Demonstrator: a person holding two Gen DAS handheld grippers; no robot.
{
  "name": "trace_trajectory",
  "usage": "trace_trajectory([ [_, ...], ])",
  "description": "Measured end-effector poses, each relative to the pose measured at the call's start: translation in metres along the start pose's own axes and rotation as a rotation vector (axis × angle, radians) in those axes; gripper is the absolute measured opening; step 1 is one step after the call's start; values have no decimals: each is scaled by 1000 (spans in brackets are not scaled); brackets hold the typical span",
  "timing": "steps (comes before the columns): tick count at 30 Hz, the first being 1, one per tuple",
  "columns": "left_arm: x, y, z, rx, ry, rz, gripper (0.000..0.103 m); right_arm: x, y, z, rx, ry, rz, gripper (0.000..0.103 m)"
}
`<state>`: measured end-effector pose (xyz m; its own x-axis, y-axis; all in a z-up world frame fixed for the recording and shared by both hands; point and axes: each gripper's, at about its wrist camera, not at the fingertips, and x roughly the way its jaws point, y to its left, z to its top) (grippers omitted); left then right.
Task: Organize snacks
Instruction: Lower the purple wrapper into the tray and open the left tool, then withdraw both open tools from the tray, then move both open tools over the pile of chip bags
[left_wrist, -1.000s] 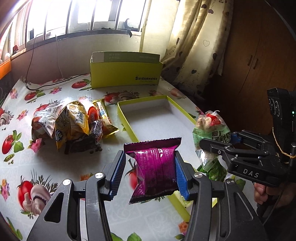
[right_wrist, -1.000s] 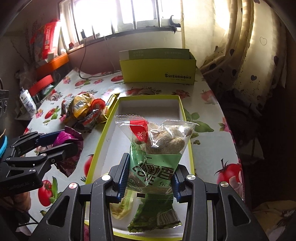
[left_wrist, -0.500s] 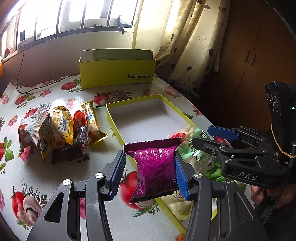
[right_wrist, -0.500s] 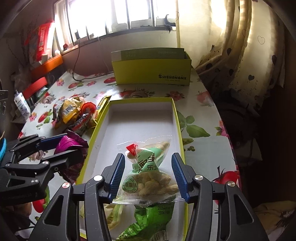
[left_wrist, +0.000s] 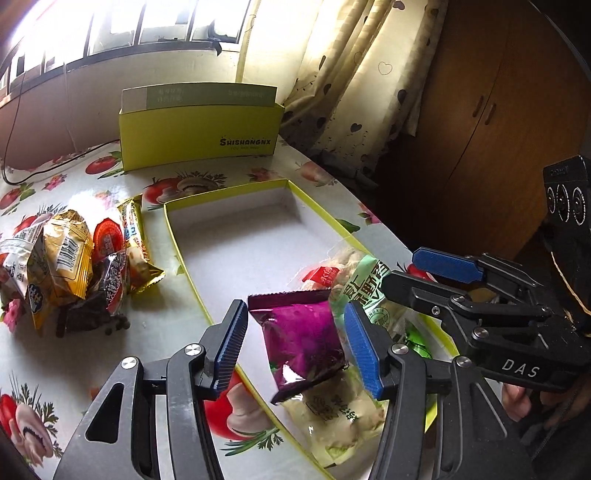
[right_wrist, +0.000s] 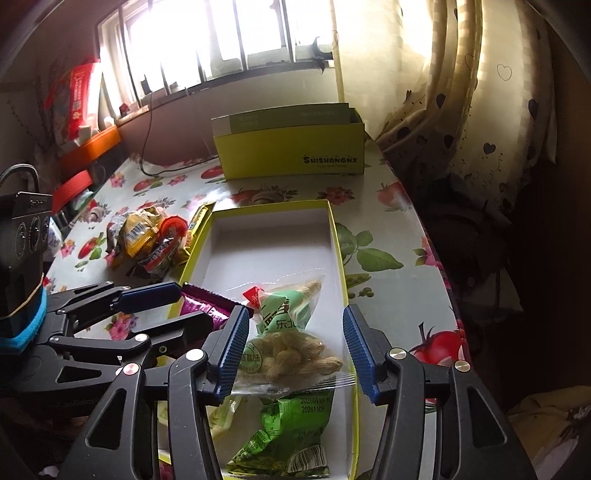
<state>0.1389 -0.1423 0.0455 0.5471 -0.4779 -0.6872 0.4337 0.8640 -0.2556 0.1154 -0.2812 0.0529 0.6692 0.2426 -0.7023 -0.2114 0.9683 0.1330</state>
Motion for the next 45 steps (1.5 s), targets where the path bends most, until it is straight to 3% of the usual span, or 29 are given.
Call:
trace_trajectory([
  [6, -13, 6, -3, -29, -26, -16, 56, -6, 2, 0, 4, -14, 7, 52],
  [22, -52, 30, -29, -71, -58, 90, 56, -19, 32, -11, -17, 8, 51, 52],
  [45, -99, 92, -66, -206, -96, 206, 56, -14, 93, -20, -78, 60, 170, 52],
])
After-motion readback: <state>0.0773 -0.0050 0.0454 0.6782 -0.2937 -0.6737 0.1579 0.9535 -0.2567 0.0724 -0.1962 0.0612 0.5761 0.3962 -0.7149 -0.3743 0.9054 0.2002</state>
